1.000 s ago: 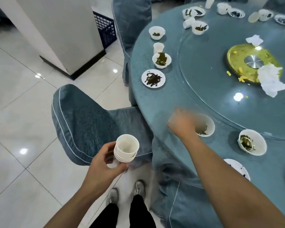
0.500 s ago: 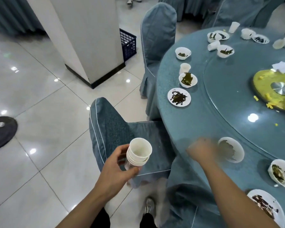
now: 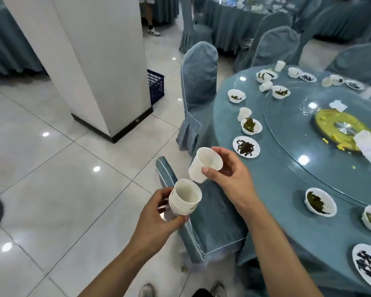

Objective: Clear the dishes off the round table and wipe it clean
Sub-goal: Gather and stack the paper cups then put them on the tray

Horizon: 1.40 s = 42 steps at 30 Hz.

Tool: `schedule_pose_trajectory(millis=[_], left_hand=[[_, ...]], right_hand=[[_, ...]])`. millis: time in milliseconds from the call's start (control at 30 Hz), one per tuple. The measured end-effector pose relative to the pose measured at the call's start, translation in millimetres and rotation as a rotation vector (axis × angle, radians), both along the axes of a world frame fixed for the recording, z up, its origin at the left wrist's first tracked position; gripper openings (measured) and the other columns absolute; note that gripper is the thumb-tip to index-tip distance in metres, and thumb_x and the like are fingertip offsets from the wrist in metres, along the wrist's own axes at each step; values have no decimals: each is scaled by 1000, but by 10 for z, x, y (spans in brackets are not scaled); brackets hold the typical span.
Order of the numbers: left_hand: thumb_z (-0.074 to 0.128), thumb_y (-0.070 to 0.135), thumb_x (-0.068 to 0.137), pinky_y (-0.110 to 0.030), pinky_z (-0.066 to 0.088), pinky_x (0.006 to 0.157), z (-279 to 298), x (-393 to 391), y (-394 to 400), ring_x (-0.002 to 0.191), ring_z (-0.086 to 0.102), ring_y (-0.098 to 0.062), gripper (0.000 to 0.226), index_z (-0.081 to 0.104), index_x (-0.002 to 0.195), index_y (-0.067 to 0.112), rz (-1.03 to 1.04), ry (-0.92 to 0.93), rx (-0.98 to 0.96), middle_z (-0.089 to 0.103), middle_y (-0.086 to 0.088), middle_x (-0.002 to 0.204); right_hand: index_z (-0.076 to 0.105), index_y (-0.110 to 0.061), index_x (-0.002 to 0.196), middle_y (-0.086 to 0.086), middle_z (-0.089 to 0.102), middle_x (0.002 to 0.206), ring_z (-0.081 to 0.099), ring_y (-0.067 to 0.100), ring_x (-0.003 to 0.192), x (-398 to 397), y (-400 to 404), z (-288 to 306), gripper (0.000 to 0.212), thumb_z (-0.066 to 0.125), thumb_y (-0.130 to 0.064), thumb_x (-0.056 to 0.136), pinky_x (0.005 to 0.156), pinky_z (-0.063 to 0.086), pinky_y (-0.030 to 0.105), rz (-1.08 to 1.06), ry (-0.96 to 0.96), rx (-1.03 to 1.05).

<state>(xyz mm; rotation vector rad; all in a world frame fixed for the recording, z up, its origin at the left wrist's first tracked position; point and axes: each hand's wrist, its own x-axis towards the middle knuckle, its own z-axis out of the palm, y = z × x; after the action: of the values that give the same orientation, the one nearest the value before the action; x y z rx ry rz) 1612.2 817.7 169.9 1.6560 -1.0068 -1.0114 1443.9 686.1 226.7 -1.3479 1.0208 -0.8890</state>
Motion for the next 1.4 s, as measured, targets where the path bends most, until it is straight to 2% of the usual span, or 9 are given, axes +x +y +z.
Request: schedule_pose_trajectory(millis=[167, 433, 567, 733, 867, 933, 1100, 1233, 1400], left_hand=[[90, 12, 72, -21, 55, 84, -3, 501, 116, 102, 68, -6, 58, 62, 118, 34, 0, 35, -5, 71, 19, 112], [89, 11, 73, -23, 55, 83, -72, 1023, -226, 102, 69, -6, 57, 62, 118, 35, -4, 61, 9, 72, 18, 112], [89, 10, 72, -22, 56, 82, -127, 1216, -641, 103, 70, -8, 58, 63, 119, 30, -46, 65, 16, 73, 13, 113], [89, 5, 72, -24, 58, 77, -165, 1397, -1348, 103, 70, -13, 58, 63, 118, 28, -126, 56, 32, 73, 9, 112], [91, 11, 70, -33, 56, 92, -158, 1535, -1945, 109, 68, -11, 64, 61, 121, 34, -215, -26, 63, 71, 15, 116], [92, 16, 70, -35, 56, 95, -142, 1588, -2203, 111, 67, -13, 65, 60, 122, 35, -233, -41, 71, 70, 15, 119], [93, 12, 69, -33, 54, 96, -180, 1741, -2709, 109, 67, -9, 67, 60, 122, 35, -256, -60, 86, 70, 17, 119], [93, 9, 67, -36, 55, 98, -214, 1849, -3126, 108, 67, -7, 68, 61, 121, 34, -283, -56, 100, 71, 17, 117], [93, 12, 68, -42, 53, 101, -255, 2023, -3748, 113, 66, -14, 69, 60, 125, 31, -359, -60, 119, 69, 13, 122]], right_hand=[[63, -31, 124, -8, 68, 123, 62, 14, 118, 538, 292, 134, 55, 86, -28, 74, 107, 47, 47, 170, 75, -17], [61, -35, 122, -17, 68, 120, 60, 5, 116, 970, 77, -3, 54, 88, -25, 76, 111, 42, 43, 229, 275, -38], [59, -38, 125, -15, 63, 126, 55, 1, 120, 1156, -237, -153, 60, 88, -38, 72, 110, 43, 39, 258, 350, -49], [55, -47, 125, -23, 53, 127, 49, -1, 126, 1275, -780, -281, 61, 84, -53, 71, 111, 42, 39, 172, 351, -42], [51, -48, 132, -29, 48, 133, 44, -3, 129, 1257, -1289, -307, 49, 62, -64, 88, 112, 40, 38, 11, 346, -111], [46, -51, 134, -29, 45, 136, 42, 3, 130, 1214, -1518, -341, 48, 50, -71, 90, 109, 39, 37, -45, 444, -196], [46, -41, 135, -16, 47, 138, 43, 8, 127, 1181, -2034, -616, 42, 36, -60, 99, 113, 31, 36, -166, 812, -361], [46, -34, 139, -9, 48, 141, 44, 16, 130, 1199, -2296, -816, 45, 40, -54, 99, 114, 29, 37, -245, 1024, -333], [43, -34, 144, -7, 47, 143, 44, 18, 132, 1269, -2633, -1010, 49, 43, -54, 99, 115, 28, 39, -307, 1117, -235]])
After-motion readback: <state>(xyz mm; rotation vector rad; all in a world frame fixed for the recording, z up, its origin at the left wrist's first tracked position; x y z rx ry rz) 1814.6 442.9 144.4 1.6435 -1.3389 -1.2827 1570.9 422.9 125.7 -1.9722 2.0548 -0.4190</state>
